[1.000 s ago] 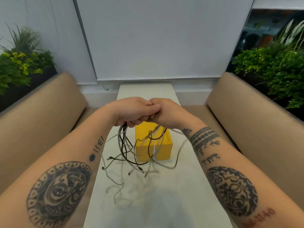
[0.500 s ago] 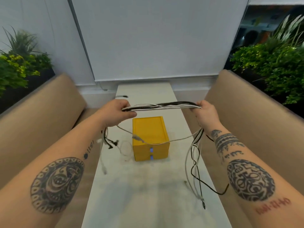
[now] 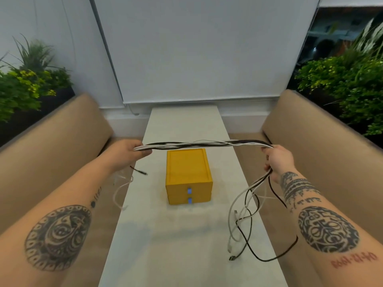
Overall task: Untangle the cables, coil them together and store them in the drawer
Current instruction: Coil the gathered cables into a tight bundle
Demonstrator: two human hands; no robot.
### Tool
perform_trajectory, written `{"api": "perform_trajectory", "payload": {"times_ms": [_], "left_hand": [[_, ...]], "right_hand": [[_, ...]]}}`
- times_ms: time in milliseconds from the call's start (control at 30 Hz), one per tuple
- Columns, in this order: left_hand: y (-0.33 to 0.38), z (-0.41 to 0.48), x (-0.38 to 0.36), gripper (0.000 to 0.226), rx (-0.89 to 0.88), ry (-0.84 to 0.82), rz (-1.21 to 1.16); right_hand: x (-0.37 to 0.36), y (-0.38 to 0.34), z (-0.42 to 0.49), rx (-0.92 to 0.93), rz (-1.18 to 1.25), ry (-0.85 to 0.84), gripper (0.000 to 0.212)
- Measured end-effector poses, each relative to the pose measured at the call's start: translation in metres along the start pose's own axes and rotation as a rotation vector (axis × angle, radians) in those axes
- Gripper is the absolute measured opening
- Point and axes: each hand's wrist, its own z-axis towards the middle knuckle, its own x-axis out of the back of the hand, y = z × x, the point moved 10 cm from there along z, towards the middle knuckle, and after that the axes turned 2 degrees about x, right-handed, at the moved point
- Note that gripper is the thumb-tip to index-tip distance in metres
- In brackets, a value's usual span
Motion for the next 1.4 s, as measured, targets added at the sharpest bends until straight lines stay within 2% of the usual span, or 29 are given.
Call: {"api": "perform_trajectory", "payload": {"times_ms": [67, 133, 233, 300, 400, 500, 600, 633, 733, 800, 867, 933, 1000, 1067, 1233, 1333, 1400], "left_hand": [[-0.004, -0.003, -0.008, 0.024, -0.019, -0.096, -0.039], [-0.001, -0.008, -0.011, 0.030, -0.046, -0.151, -0.128], [0.004, -0.010, 0.000, 0.074, -0.049, -0.108, -0.329], [0.008, -0.009, 0.009, 0.086, -0.044, -0.068, -0.348], [0.023, -0.007, 0.023, 0.080, -0.075, -0.044, -0.307], [0.047, -0.005, 0.026, 0.073, -0.108, -0.065, -0.210], [0.073, -0.005, 0.026, 0.046, -0.156, -0.045, -0.057], [0.081, -0.006, 0.026, 0.042, -0.169, -0.039, -0.026], [0.101, -0.005, 0.021, 0.039, -0.205, -0.044, 0.078], [0.112, -0.006, 0.013, 0.037, -0.224, -0.066, 0.156], [0.121, -0.006, 0.005, 0.037, -0.237, -0.091, 0.168], [0.130, -0.006, -0.002, 0.037, -0.259, -0.099, 0.174], [0.134, -0.005, -0.004, 0.033, -0.272, -0.093, 0.166], [0.130, -0.004, -0.002, 0.031, -0.267, -0.108, 0.147], [0.105, -0.009, -0.002, 0.039, -0.268, -0.198, 0.134], [0.092, -0.013, -0.008, 0.028, -0.263, -0.269, 0.045], [0.079, -0.012, -0.009, 0.023, -0.242, -0.294, -0.101]], "right_hand": [[0.002, 0.012, 0.004, -0.061, 0.015, -0.008, 0.010], [0.000, 0.026, 0.007, -0.136, 0.028, -0.034, 0.010], [-0.003, 0.054, 0.011, -0.208, -0.045, -0.081, 0.013], [-0.006, 0.073, 0.009, -0.232, -0.104, -0.129, 0.015], [-0.019, 0.105, -0.006, -0.276, -0.166, -0.251, 0.015], [-0.027, 0.126, -0.022, -0.279, -0.348, -0.386, 0.027], [-0.034, 0.130, -0.028, -0.229, -0.625, -0.532, 0.040], [-0.038, 0.124, -0.031, -0.192, -0.696, -0.575, 0.051], [-0.065, 0.088, -0.037, -0.030, -0.787, -0.656, 0.106], [-0.096, 0.037, -0.055, 0.173, -0.739, -0.705, 0.115], [-0.135, -0.021, -0.094, 0.419, -0.702, -0.798, 0.110], [-0.169, -0.067, -0.141, 0.603, -0.602, -0.858, 0.094], [-0.190, -0.097, -0.172, 0.711, -0.483, -0.820, 0.063], [-0.202, -0.107, -0.181, 0.745, -0.505, -0.741, 0.029], [-0.210, -0.120, -0.179, 0.843, -0.779, -0.734, 0.033], [-0.218, -0.120, -0.181, 0.785, -0.791, -0.812, 0.026], [-0.222, -0.120, -0.182, 0.792, -0.796, -0.808, 0.024]]}}
